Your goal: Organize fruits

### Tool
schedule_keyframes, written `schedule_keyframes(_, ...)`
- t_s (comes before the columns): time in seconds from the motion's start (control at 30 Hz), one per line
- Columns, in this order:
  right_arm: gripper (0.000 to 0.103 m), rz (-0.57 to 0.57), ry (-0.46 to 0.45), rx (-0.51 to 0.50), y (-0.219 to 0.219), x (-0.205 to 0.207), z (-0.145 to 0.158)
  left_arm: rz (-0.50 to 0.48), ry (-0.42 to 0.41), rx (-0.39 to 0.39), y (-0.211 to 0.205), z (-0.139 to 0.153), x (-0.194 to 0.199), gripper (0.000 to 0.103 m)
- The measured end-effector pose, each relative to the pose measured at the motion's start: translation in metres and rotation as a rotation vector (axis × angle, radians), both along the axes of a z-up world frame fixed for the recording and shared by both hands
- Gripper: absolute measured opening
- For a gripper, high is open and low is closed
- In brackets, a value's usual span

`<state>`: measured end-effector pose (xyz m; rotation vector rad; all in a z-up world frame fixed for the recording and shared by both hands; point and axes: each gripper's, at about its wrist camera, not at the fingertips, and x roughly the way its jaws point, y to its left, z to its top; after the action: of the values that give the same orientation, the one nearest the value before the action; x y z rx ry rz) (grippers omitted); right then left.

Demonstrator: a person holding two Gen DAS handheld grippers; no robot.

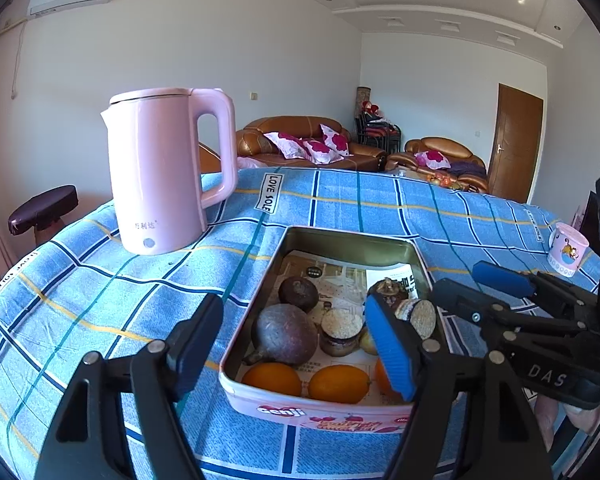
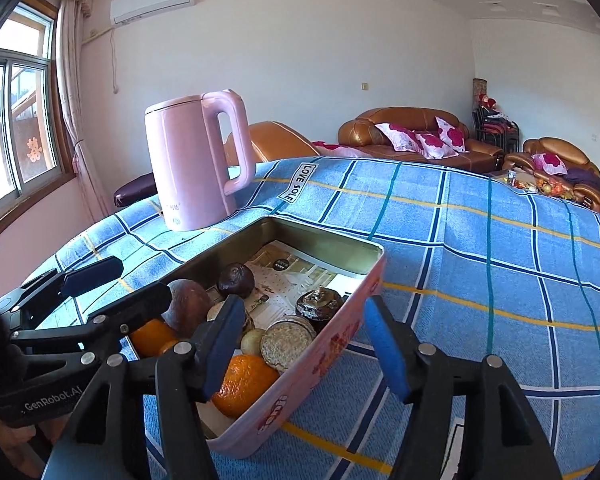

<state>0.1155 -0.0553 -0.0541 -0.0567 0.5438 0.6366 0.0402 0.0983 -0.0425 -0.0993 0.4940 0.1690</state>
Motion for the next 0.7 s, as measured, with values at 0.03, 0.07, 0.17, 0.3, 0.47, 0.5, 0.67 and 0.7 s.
schedule_keyframes(0.03,0.065,-0.010,-0.002,0.008,-0.004,-0.001,0.002,0.002,-0.005,-0.003,0.001,0.001,-0.001,0.080)
schedule_keyframes(0.07,0.065,-0.021,-0.006,0.015,-0.008,-0.003,0.003,0.005,-0.009,-0.005,0.001,0.002,-0.002,0.080)
schedule_keyframes(0.17,0.067,-0.043,-0.017,0.025,-0.018,-0.007,0.009,0.015,-0.016,-0.006,0.002,0.005,-0.004,0.083)
schedule_keyframes(0.3,0.070,-0.070,-0.033,0.021,-0.025,-0.014,0.014,0.019,-0.027,-0.003,0.001,0.009,-0.008,0.088)
schedule_keyframes(0.47,0.073,-0.088,-0.051,0.026,-0.033,-0.022,0.020,0.018,-0.046,0.008,-0.004,0.016,-0.014,0.093)
schedule_keyframes(0.5,0.073,-0.089,-0.055,0.028,-0.034,-0.024,0.021,0.018,-0.047,0.010,-0.004,0.017,-0.014,0.093)
schedule_keyframes(0.67,0.074,-0.096,-0.063,0.037,-0.040,-0.029,0.024,0.022,-0.055,0.013,-0.006,0.021,-0.016,0.095)
schedule_keyframes(0.7,0.074,-0.098,-0.065,0.038,-0.041,-0.029,0.025,0.025,-0.058,0.014,-0.007,0.022,-0.017,0.097)
